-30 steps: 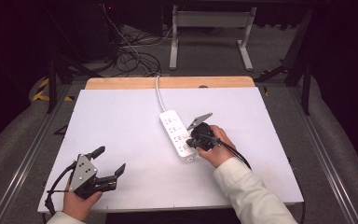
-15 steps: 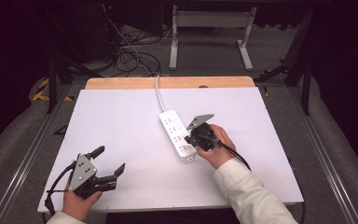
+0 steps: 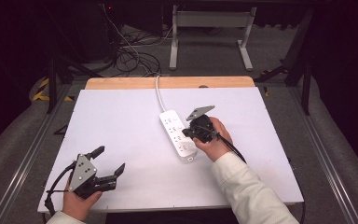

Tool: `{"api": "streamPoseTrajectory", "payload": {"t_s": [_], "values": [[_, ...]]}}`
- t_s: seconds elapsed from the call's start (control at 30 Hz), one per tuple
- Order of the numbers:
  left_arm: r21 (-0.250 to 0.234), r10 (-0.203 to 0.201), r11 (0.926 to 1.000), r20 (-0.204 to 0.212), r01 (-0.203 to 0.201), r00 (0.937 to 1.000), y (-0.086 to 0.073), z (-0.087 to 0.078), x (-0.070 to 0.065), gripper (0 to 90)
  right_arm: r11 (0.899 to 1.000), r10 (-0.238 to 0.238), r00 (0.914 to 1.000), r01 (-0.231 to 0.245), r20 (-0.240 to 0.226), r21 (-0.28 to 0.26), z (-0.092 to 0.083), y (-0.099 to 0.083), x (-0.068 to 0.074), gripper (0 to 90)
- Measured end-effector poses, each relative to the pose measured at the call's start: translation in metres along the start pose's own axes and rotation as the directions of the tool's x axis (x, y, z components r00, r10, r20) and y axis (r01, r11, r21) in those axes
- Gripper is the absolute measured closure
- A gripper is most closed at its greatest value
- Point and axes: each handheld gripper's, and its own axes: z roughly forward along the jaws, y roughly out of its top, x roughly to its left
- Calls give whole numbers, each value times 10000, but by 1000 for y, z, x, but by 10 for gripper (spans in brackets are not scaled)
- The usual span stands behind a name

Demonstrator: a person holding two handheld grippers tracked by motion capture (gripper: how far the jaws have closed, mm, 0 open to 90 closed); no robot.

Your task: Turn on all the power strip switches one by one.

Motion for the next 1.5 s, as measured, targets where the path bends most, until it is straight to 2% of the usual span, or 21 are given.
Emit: {"api": "streamPoseTrajectory", "payload": {"t_s": [0.53,0.83,0.97,1.3,1.5], "values": [[24,52,10000,-12,-52,10000,0,0,1,145,9986,180,9996,-191,219,491,22,-3,-7,900],[17,46,10000,-6,-46,10000,0,0,1,144,9985,171,9996,-182,207,523,25,-4,-8,900],[6,75,10000,-24,-75,10000,0,0,1,144,9978,351,9993,-359,148,553,24,-4,-10,900],[6,79,10000,-20,-79,10000,0,0,0,144,9979,272,9993,-287,259,587,24,-5,-9,900],[7,72,10000,-12,-72,10000,0,0,0,144,9977,334,9994,-339,100,583,25,-5,-11,900]]}}
